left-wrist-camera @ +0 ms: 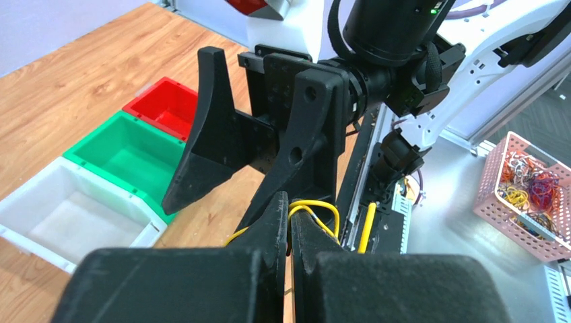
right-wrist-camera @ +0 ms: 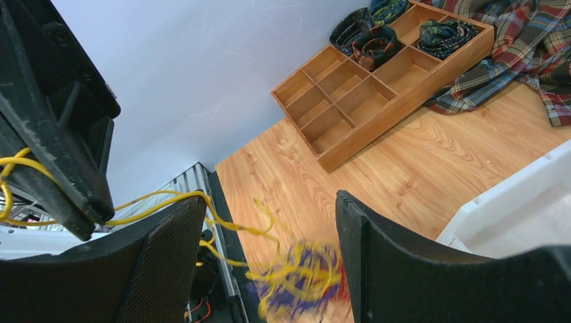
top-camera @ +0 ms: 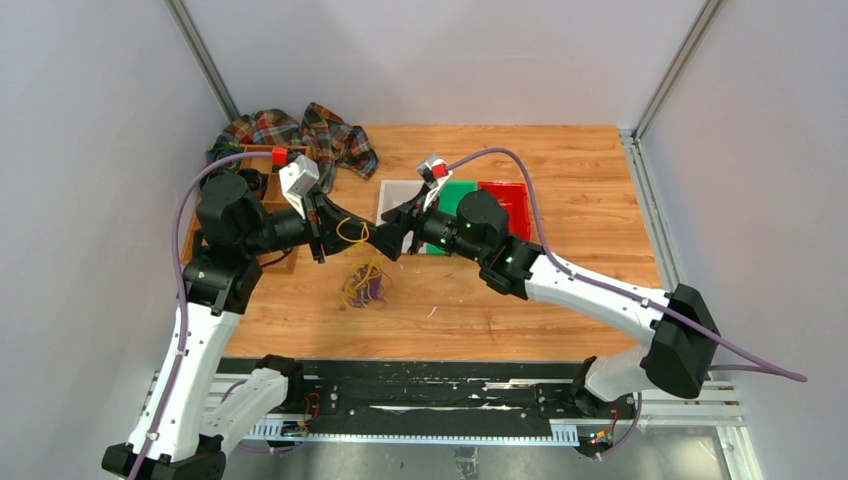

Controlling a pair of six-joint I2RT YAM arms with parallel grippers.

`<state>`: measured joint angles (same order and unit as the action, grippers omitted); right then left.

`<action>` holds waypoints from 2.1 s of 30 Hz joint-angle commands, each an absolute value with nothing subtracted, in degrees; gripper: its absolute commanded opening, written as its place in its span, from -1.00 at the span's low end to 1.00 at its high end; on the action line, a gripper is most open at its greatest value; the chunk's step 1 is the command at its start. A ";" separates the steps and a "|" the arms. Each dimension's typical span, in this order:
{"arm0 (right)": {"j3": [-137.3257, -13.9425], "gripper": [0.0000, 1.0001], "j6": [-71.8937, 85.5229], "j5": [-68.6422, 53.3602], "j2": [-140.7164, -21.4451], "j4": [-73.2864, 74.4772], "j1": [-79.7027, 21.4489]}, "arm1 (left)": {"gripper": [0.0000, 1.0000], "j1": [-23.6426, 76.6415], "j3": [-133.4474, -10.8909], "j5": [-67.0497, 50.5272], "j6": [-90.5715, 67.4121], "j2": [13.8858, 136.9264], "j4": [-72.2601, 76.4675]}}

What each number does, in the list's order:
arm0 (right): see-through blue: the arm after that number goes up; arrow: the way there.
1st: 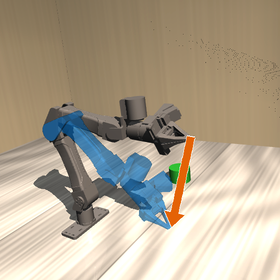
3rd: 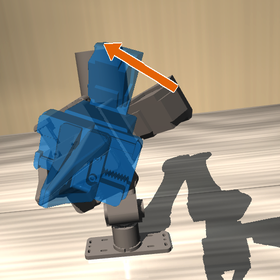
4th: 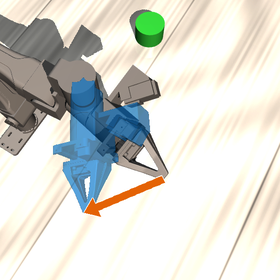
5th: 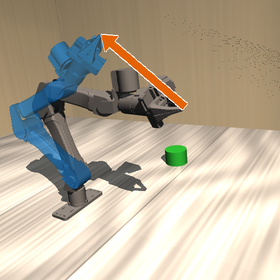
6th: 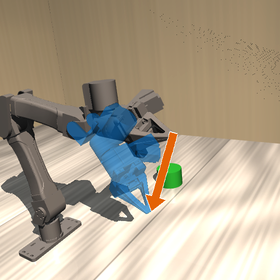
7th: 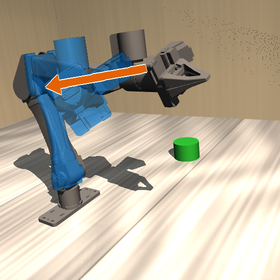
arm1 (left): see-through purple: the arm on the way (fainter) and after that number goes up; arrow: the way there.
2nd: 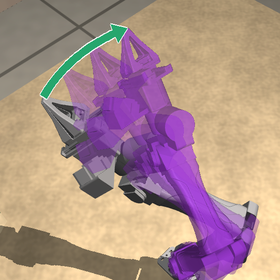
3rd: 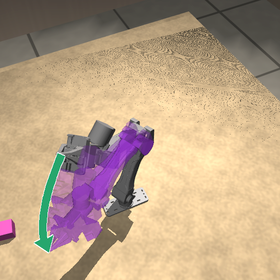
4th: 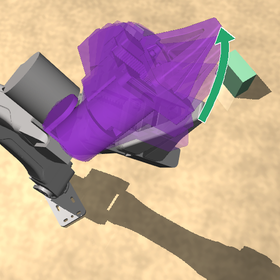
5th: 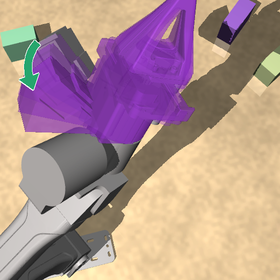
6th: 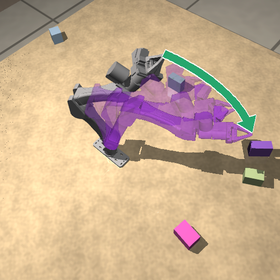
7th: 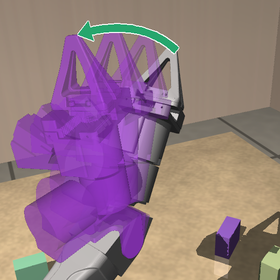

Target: Untangle the cables

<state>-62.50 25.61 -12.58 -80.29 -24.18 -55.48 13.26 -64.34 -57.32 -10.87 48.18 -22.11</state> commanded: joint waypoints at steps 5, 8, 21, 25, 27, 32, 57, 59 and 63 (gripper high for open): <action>-62.16 0.36 25.13 -8.48 -81.71 -27.15 -57.71 | -0.99 13.27 -66.63 -59.01 -12.54 48.15 -19.13; -60.85 0.35 25.77 -6.37 -82.36 -28.45 -58.12 | -0.99 13.36 -66.87 -59.49 -14.64 48.40 -17.42; -54.61 0.32 23.96 1.69 -88.58 -33.10 -57.98 | -0.99 13.29 -72.79 -61.92 -29.65 50.23 -5.73; -52.61 0.32 24.84 2.38 -91.37 -35.25 -57.61 | -0.99 13.36 -74.75 -62.17 -31.15 50.70 -5.25; -51.62 0.32 25.34 3.02 -92.44 -35.93 -57.57 | -0.99 13.29 -75.47 -62.24 -31.69 50.80 -4.42; -48.88 0.34 26.47 5.07 -94.33 -37.25 -57.57 | -0.99 13.31 -77.73 -62.00 -32.17 51.42 -3.57; -35.50 0.46 29.16 9.21 -93.05 -47.29 -58.36 | -0.99 13.27 -103.04 -35.57 -11.98 61.33 -10.01; -35.49 0.49 28.38 8.32 -89.72 -47.37 -58.36 | -0.99 13.27 -100.43 -34.96 -9.58 60.96 -12.41; -34.75 0.48 26.75 4.89 -80.68 -49.24 -58.05 | -0.99 13.28 -88.88 -34.49 -7.13 56.56 -13.13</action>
<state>-37.45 31.64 7.11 -86.00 -56.58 -57.84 13.26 -94.89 -40.12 -11.79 61.80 -19.92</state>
